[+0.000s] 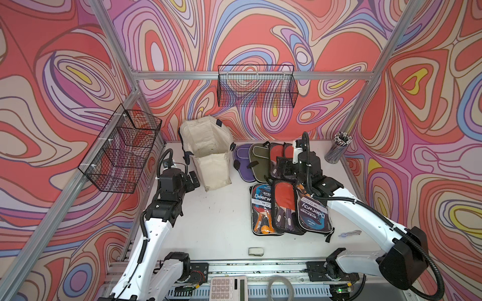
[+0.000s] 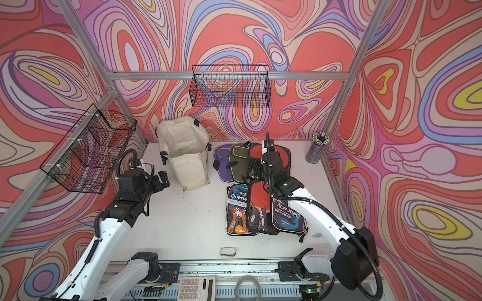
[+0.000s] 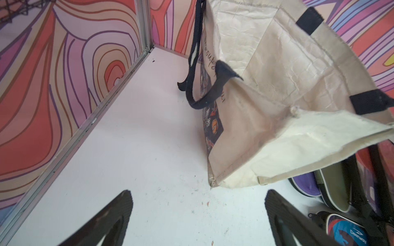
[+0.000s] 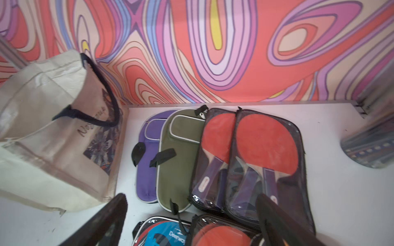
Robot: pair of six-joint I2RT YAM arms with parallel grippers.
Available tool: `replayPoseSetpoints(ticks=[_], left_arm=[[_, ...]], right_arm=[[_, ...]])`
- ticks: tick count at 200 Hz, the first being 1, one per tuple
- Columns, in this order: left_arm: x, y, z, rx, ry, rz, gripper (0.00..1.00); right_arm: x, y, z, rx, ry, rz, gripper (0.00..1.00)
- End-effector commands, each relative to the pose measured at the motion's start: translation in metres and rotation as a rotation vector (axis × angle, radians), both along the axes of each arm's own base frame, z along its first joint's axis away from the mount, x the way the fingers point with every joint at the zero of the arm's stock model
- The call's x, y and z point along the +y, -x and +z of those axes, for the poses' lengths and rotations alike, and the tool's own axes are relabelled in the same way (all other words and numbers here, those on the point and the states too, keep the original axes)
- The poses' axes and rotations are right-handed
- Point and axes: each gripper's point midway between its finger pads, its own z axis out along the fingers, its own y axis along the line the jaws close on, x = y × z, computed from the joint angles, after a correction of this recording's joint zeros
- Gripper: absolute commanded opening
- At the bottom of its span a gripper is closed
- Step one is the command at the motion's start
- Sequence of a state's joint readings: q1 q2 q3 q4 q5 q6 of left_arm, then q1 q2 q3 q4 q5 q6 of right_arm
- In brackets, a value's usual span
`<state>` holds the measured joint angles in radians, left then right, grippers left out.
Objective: Remove the ping pong set from the canvas bag
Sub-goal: Reset both arms
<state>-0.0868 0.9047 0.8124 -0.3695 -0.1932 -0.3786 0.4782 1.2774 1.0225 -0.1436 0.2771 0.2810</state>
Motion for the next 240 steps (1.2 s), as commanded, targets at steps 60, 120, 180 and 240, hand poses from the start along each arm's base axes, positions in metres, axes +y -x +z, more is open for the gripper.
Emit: replayPoseSetpoints(ticks=[60, 120, 180, 240], left_arm=[[0.015, -0.001, -0.049, -0.024, -0.048, 0.119, 1.0], [0.02, -0.016, -0.078, -0.029, -0.11, 0.139, 1.0], [0.032, -0.034, -0.09, -0.078, -0.234, 0.164, 1.0], [0.046, -0.044, -0.112, -0.082, -0.294, 0.187, 1.0]], right_arm=[[-0.057, -0.002, -0.038, 0.001, -0.021, -0.148, 0.98], [-0.076, -0.006, -0.063, 0.008, -0.01, -0.223, 0.98], [-0.102, -0.013, -0.086, 0.014, 0.033, -0.309, 0.98], [-0.129, -0.018, -0.108, 0.011, 0.083, -0.403, 0.98]])
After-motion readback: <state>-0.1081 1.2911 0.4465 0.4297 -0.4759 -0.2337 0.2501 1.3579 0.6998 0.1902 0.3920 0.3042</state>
